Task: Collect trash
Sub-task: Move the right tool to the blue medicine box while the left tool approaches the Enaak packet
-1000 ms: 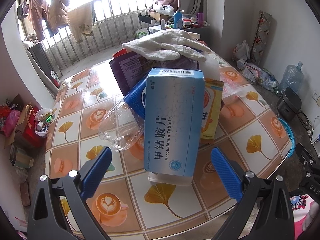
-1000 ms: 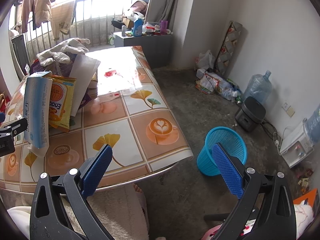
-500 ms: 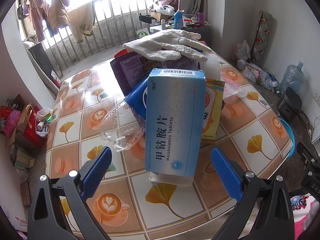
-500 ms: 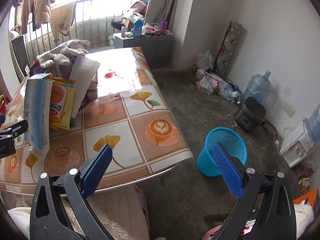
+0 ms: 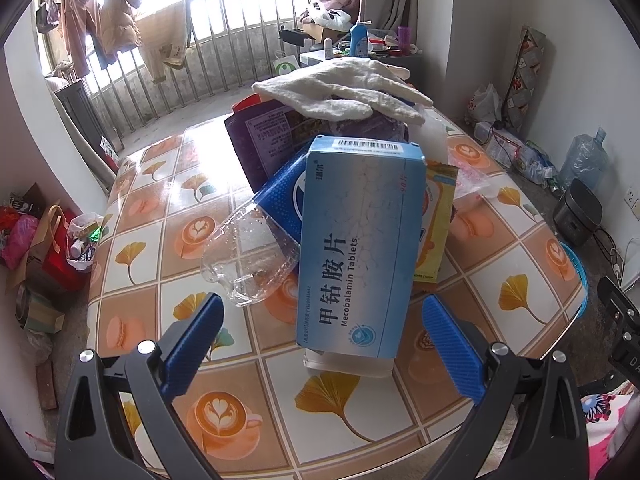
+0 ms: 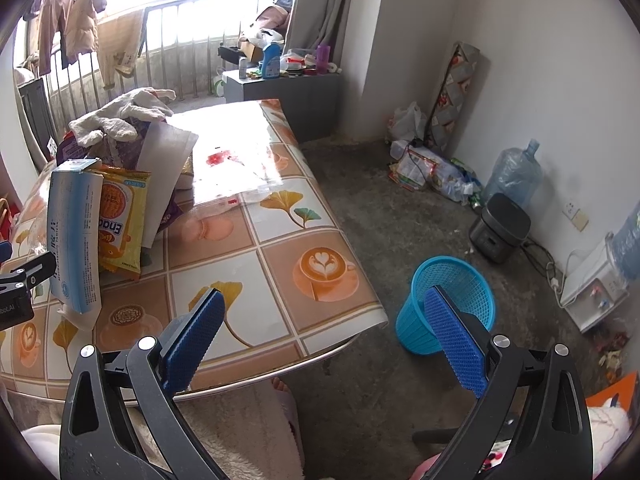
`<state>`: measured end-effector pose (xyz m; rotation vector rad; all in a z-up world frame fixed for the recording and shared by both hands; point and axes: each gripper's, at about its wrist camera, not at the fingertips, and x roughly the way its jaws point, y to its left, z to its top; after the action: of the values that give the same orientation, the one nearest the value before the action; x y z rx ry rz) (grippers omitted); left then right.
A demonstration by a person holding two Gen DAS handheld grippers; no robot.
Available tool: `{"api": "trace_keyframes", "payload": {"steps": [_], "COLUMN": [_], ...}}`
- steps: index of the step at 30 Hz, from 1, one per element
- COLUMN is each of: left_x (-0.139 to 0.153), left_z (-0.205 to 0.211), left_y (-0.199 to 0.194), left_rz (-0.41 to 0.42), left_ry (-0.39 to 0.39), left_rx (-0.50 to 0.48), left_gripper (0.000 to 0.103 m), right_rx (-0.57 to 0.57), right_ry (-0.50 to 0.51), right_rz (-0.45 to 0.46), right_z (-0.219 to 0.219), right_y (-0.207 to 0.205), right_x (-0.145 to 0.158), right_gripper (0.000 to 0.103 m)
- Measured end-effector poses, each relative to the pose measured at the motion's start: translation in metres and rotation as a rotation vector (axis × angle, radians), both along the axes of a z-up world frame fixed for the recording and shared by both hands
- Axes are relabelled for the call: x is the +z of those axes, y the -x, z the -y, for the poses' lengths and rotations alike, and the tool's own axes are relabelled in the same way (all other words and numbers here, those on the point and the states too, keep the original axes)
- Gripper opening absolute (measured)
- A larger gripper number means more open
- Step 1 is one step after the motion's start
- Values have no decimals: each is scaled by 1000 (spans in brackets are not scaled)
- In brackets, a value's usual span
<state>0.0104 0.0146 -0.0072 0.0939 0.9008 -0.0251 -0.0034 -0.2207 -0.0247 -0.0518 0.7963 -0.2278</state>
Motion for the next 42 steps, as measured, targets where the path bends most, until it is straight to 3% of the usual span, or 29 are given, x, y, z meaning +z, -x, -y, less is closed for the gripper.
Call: {"api": "trace_keyframes", "payload": {"steps": [5, 11, 19, 28, 38, 42], "left_x": [0, -1, -7, -20, -26, -26], "left_z": [-23, -67, -119, -147, -156, -155], "left_y": [-3, -6, -14, -29, -41, -44], "left_rz": [35, 112, 142, 103, 78, 77], "left_ry": [54, 115, 184, 258, 302, 313], "left_rx": [-7, 13, 72, 59, 31, 17], "left_gripper": [97, 97, 88, 70, 58, 55], "right_rx": [48, 211, 394, 373, 329, 325], "right_ry": [-52, -136, -219, -254, -177, -234], "right_rz": [50, 100, 14, -57, -86, -90], "right_z": [-12, -61, -121, -155, -174, -164], "right_y": [-6, -25, -57, -76, -81, -78], "right_x": [10, 15, 0, -18, -27, -26], "right_gripper": [95, 95, 95, 95, 95, 81]}}
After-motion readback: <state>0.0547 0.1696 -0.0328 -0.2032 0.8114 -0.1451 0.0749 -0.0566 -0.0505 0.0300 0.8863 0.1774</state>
